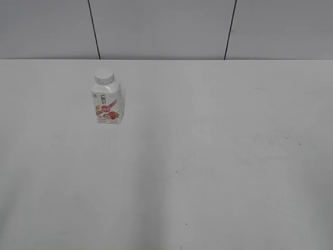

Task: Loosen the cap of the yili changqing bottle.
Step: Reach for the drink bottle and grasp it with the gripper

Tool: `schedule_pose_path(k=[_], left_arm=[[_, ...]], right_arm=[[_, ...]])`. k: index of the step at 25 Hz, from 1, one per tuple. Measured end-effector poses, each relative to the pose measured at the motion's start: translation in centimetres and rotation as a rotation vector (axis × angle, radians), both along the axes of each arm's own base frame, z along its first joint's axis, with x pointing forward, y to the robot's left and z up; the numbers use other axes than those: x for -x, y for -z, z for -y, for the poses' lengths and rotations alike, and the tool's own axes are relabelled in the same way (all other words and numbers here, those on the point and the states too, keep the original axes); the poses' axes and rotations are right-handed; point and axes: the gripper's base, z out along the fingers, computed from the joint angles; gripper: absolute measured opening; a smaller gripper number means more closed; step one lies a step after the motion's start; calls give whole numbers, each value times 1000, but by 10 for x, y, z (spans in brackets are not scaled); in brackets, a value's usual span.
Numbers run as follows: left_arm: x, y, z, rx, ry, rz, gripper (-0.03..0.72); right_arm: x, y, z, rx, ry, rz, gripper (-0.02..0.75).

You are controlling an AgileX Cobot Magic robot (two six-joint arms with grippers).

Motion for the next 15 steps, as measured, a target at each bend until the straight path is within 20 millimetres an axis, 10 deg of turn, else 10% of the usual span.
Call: schedule_pose_path(k=[15], left_arm=[[-2,0,0,0,0,-7,561]], right_arm=[[0,0,0,0,0,0,564]])
